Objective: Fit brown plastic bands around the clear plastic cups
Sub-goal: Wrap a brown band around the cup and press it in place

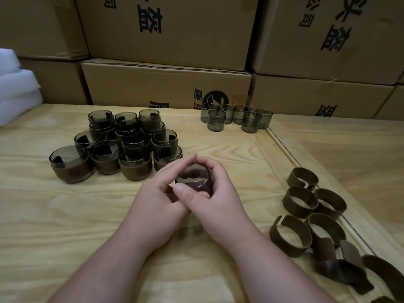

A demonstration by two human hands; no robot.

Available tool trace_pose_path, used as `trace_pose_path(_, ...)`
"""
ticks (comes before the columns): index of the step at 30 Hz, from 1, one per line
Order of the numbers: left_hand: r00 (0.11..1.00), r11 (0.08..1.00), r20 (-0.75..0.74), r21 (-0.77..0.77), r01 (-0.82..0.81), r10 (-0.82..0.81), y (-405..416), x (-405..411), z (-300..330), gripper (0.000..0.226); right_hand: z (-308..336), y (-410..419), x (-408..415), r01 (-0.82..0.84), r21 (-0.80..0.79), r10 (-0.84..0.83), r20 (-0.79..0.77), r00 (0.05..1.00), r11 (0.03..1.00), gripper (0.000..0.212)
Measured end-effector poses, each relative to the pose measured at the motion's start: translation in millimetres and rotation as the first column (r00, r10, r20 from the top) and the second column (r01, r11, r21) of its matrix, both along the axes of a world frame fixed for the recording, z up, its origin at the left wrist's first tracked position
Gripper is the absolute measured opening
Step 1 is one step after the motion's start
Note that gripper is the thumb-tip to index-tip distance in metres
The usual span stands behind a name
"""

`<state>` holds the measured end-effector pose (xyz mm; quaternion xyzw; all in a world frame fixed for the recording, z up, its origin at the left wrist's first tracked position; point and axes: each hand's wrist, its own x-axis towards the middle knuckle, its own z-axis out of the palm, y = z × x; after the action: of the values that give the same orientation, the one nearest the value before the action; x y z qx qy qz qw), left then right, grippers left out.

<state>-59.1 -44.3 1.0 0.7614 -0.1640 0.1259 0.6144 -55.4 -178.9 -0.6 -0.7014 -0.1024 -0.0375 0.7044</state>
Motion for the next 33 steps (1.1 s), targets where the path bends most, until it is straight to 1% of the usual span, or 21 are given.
trace_pose_path(2,1.0,1.0,0.011,0.012,-0.017,0.017,0,0,-2,0.089,0,0,1,-0.001,0.057,0.0,0.012,1.0,0.998,0.058)
trace_pose_path(4,0.999,0.999,0.036,0.01,-0.036,0.036,-2,0,-2,0.093,0,-1,1,0.005,0.116,-0.009,0.031,0.999,0.993,0.054)
trace_pose_path(7,0.997,0.997,0.029,0.023,-0.069,0.068,-3,-1,1,0.083,0,0,0,0.028,0.149,-0.036,0.055,0.998,0.988,0.047)
trace_pose_path(9,0.996,0.992,0.049,0.099,-0.083,0.078,-2,-1,2,0.07,-1,0,1,0.051,0.168,-0.06,0.047,0.997,0.984,0.042)
trace_pose_path(10,0.994,0.984,0.077,0.153,-0.09,0.079,-2,-1,3,0.067,-2,0,2,0.069,0.187,-0.076,0.032,0.997,0.98,0.037)
trace_pose_path(13,0.99,0.964,0.126,0.248,-0.095,0.065,-4,-2,5,0.068,-3,-2,7,0.152,0.22,-0.153,-0.014,0.988,0.964,0.022)
trace_pose_path(15,0.989,0.963,0.138,0.258,-0.081,0.046,-4,-2,4,0.065,-2,-3,8,0.188,0.229,-0.181,-0.052,0.982,0.955,0.016)
trace_pose_path(16,0.989,0.966,0.14,0.25,-0.073,0.038,-4,-2,3,0.065,-2,-3,8,0.204,0.242,-0.193,-0.07,0.979,0.949,0.016)
trace_pose_path(18,0.994,0.981,0.099,0.184,-0.063,0.045,-2,-3,2,0.066,-3,-5,8,0.259,0.287,-0.236,-0.11,0.965,0.922,0.026)
trace_pose_path(19,0.997,0.993,0.045,0.105,-0.062,0.058,-2,-2,1,0.07,-3,-6,8,0.283,0.3,-0.257,-0.124,0.958,0.911,0.031)
trace_pose_path(21,0.994,0.99,-0.074,-0.115,-0.083,0.075,-1,0,1,0.074,-2,-7,8,0.273,0.29,-0.247,-0.122,0.961,0.917,0.033)
trace_pose_path(23,0.985,0.943,-0.143,-0.302,-0.138,0.098,0,4,2,0.072,-1,-4,8,0.228,0.265,-0.21,-0.095,0.973,0.937,0.028)
trace_pose_path(24,0.981,0.915,-0.169,-0.373,-0.155,0.097,2,5,2,0.072,0,-3,8,0.197,0.255,-0.185,-0.069,0.98,0.947,0.025)
trace_pose_path(25,0.978,0.892,-0.193,-0.423,-0.156,0.079,4,7,1,0.071,0,-2,7,0.15,0.247,-0.145,-0.038,0.989,0.957,0.026)
trace_pose_path(27,0.974,0.868,-0.225,-0.484,-0.108,-0.004,6,7,1,0.066,0,0,6,0.028,0.235,-0.035,0.028,0.999,0.972,0.043)
trace_pose_path(29,0.969,0.853,-0.227,-0.52,-0.035,-0.099,7,7,1,0.06,0,1,3,-0.055,0.226,0.044,0.054,0.998,0.973,0.052)
trace_pose_path(31,0.964,0.829,-0.21,-0.56,0.016,-0.161,8,6,1,0.062,0,2,2,-0.058,0.198,0.054,0.025,0.998,0.979,0.059)
trace_pose_path(33,0.966,0.812,-0.194,-0.583,0.025,-0.169,8,7,1,0.061,-1,1,2,-0.077,0.156,0.074,0.025,0.997,0.985,0.063)
